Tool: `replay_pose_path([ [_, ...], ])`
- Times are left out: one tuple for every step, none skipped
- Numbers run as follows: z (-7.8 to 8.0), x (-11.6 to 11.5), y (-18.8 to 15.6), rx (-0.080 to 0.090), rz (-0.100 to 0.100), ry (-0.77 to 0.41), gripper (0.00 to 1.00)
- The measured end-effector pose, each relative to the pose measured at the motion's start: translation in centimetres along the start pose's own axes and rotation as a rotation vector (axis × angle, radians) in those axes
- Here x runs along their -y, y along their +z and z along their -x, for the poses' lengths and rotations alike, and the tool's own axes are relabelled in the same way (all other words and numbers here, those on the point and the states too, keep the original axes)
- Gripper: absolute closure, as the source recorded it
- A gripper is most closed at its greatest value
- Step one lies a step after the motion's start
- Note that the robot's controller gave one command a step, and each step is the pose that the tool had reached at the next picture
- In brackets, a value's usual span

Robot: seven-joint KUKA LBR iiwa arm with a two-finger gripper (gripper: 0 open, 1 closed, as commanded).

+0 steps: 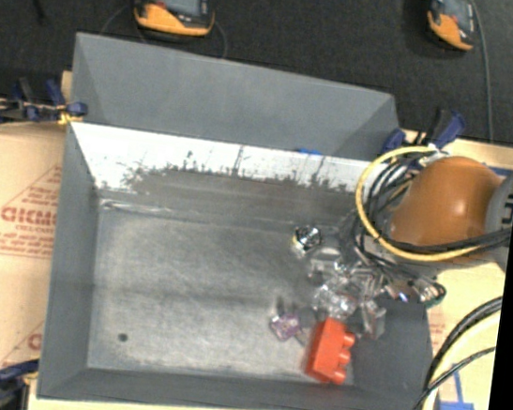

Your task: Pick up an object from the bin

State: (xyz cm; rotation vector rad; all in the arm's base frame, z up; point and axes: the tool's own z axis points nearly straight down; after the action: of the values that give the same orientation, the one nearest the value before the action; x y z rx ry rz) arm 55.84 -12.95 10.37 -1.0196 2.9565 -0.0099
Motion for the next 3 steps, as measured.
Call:
replay_pose_path([
  [0.0, 0.0, 0.0, 0.003, -0.002, -0.088, 0.0],
  [-0.2, 0.0, 0.0, 0.0, -0.002, -0.18, 0.0],
  [0.4, 1.3, 0.1, 0.013, -0.021, -0.323, 0.0],
])
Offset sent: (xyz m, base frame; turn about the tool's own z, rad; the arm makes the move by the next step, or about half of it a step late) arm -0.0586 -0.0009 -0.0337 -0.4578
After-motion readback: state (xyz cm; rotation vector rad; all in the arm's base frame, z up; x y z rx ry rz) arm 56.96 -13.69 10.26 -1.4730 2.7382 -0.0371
